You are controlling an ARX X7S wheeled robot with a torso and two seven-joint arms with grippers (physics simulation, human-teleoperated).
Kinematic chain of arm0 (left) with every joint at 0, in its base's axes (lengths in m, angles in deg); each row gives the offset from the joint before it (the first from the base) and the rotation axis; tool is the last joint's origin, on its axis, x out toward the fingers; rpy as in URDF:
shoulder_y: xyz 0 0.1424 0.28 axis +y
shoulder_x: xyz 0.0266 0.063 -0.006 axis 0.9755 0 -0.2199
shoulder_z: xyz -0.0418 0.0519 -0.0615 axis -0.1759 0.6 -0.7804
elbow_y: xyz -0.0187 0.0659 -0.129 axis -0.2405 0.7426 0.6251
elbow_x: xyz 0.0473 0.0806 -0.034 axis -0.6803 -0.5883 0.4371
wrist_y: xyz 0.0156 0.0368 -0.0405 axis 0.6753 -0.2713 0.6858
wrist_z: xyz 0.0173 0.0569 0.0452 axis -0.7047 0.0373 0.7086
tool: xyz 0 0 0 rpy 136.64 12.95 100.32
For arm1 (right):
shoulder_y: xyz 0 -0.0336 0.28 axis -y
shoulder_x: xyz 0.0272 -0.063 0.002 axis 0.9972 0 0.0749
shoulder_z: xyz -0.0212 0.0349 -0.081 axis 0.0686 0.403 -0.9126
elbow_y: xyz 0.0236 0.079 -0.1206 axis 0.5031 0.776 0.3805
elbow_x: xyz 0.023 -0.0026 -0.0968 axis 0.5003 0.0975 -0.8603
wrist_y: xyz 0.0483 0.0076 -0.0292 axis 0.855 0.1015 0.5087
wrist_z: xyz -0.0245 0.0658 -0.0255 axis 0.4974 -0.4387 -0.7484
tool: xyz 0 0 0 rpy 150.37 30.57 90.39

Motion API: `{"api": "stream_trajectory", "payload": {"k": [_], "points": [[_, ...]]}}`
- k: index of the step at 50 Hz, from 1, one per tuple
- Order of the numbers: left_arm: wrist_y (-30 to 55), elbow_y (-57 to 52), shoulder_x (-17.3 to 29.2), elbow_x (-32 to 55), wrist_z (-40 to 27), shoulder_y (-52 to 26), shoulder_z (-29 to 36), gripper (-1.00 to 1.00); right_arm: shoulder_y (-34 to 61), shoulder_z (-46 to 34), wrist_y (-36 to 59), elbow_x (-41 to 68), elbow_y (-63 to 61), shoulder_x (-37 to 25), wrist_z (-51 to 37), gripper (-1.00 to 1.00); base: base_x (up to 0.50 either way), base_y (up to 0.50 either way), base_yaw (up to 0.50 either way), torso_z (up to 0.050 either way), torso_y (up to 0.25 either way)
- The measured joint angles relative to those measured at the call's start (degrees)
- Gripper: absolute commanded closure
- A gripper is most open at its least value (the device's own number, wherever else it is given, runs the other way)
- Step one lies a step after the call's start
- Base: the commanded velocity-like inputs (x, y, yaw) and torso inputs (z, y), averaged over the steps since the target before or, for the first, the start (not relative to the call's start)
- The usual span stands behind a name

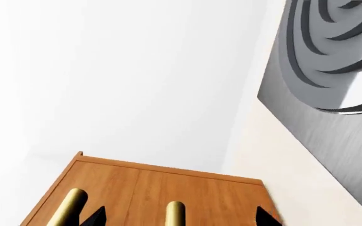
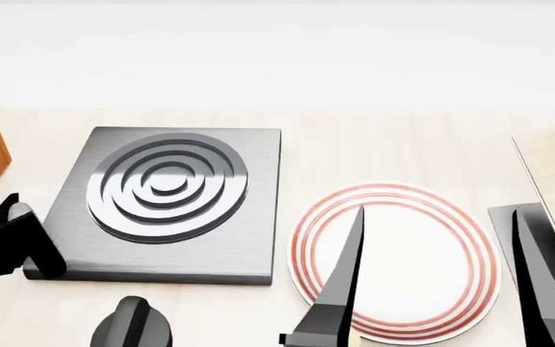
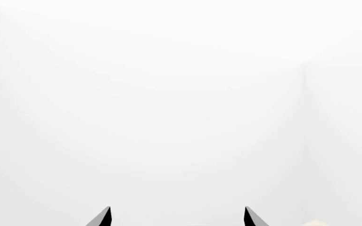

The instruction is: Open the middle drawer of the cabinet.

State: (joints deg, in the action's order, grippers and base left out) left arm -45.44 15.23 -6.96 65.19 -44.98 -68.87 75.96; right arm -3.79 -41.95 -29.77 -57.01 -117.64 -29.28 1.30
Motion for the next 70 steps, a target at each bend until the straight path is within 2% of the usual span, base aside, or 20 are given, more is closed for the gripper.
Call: {"api": "stream_trajectory", "payload": {"k": [14,46,57,70], "points": [[1.11,3.24,-0.36,-2.9,-0.62,-0.95,2.19,-1.0,-0.14,-0.22,-0.2,0.49,0.23,-0.74,-0.76,-1.0,0.0,0.0,0.0,0.0,0.0],[-2.77,19.33,-5.16,-4.74,-4.91,-4.25,4.81,-1.0,-0.5,-1.38,-0.78,0.68,0.91,-2.29,-2.46,-1.0,0.0,0.0,0.0,0.0,0.0],[-3.2,22.84,-5.82,-3.2,-5.97,-5.1,6.83,-1.0,-0.55,-1.67,-0.82,0.89,1.03,-2.72,-2.9,-1.0,0.0,0.0,0.0,0.0,0.0],[-2.1,24.15,-5.75,1.47,-7.0,-5.88,12.56,-1.0,-0.78,-1.66,-1.07,1.35,1.16,-3.25,-3.4,-1.0,0.0,0.0,0.0,0.0,0.0]]}}
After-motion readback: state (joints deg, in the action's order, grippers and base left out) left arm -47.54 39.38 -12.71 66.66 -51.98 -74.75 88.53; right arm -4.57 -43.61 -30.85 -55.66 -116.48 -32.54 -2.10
